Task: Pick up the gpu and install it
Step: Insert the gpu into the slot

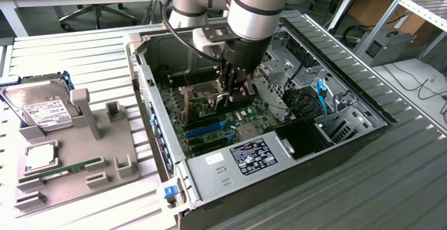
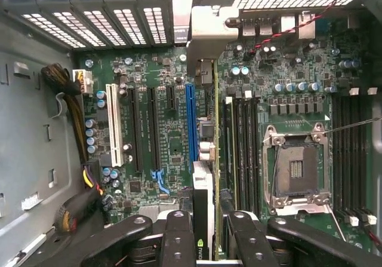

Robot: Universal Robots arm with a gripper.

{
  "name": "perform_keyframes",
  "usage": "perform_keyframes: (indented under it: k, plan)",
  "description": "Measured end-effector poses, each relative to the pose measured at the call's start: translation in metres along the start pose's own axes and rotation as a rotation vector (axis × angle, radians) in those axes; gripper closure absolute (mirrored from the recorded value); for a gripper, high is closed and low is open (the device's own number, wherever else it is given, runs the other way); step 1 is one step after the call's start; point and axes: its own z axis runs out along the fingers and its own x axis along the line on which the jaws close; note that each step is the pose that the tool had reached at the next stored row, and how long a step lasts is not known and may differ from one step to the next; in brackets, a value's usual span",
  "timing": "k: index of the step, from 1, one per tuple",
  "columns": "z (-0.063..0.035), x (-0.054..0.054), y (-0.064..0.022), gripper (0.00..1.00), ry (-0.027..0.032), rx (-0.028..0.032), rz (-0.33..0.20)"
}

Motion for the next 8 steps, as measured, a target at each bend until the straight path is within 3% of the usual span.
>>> perform_keyframes:
  k: [8]
  plan:
    - [0.0099, 0.0003, -0.0001, 0.73, 0.0002, 0.0000, 0.000]
